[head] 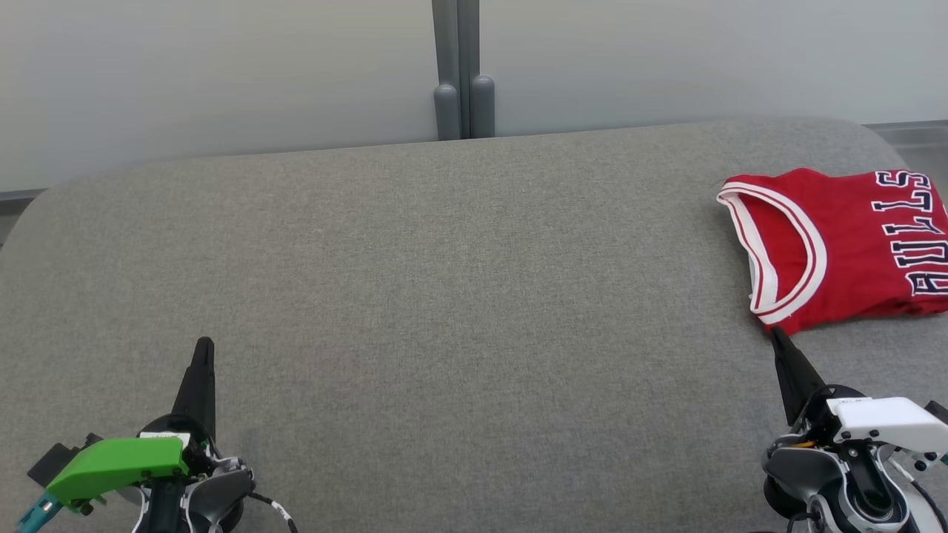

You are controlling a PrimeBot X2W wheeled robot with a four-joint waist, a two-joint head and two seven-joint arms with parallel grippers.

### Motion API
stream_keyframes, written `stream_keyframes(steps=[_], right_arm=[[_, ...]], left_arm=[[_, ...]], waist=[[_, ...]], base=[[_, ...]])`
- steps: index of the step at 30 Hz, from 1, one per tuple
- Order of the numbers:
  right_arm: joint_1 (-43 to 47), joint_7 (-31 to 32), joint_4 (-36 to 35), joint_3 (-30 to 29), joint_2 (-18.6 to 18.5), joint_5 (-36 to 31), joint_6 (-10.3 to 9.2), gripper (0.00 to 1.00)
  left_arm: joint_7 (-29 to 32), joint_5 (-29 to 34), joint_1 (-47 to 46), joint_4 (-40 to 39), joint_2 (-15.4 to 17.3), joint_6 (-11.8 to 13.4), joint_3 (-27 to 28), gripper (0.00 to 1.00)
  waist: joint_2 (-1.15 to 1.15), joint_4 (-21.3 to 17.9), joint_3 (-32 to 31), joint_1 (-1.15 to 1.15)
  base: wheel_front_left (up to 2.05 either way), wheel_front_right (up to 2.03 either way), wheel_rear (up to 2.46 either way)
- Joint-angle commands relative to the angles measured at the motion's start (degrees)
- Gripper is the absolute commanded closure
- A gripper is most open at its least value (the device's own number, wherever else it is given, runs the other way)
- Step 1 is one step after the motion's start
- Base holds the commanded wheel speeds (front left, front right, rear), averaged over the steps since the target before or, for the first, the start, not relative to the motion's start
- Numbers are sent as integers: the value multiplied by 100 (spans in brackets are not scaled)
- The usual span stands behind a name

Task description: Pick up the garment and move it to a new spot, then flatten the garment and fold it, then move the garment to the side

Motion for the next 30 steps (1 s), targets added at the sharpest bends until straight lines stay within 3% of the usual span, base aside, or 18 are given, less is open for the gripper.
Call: stream_keyframes(steps=[1, 30], right_arm=[[-65, 6, -21, -5, -26, 24, 2, 100], [-65, 4, -20, -4, -27, 24, 2, 100]], left_arm=[[2, -8, -86, -19, 3, 10, 13, 100], [1, -9, -86, -20, 3, 10, 12, 100]], waist=[[0, 0, 0, 0], [0, 0, 0, 0]], base=[[0, 0, 0], [0, 0, 0]])
